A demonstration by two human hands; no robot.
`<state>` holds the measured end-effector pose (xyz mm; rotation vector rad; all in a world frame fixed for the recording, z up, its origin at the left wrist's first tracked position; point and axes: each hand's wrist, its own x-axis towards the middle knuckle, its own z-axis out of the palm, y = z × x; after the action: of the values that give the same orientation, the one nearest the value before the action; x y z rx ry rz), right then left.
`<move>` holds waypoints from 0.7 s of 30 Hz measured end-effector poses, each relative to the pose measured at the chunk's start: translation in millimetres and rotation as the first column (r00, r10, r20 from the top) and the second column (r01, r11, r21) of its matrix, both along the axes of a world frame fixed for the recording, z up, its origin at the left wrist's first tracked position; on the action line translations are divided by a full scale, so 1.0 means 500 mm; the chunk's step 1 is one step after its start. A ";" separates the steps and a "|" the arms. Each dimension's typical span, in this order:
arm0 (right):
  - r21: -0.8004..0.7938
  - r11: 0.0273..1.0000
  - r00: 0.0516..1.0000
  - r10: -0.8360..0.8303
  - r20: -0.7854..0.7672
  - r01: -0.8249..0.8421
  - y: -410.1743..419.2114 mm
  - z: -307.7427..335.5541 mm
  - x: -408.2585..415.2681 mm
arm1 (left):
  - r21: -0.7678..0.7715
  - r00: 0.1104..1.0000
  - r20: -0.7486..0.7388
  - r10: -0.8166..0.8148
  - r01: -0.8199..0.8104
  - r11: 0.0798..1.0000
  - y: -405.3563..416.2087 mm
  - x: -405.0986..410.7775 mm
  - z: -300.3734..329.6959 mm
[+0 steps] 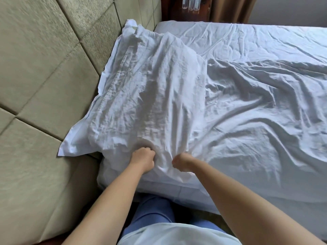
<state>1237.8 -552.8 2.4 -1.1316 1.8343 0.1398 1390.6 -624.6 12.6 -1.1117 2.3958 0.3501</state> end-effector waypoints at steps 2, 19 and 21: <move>0.059 0.998 0.999 0.003 0.048 -0.005 -0.003 -0.011 0.002 | 0.169 0.996 0.072 0.061 -0.073 0.983 -0.007 0.000 -0.020; -0.066 0.881 0.877 -0.454 0.160 0.468 -0.047 -0.055 0.014 | 0.744 -0.272 0.237 0.933 -0.567 -0.354 -0.031 -0.017 -0.107; 0.195 0.829 0.813 -0.555 0.176 0.524 -0.029 -0.078 0.017 | 0.775 -0.304 0.381 0.873 -0.410 -0.481 -0.017 -0.014 -0.127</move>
<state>1246.5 -567.4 -36.4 -0.4673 1.8352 -0.1891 1383.4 -633.4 -51.1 -2.3131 0.2590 2.3334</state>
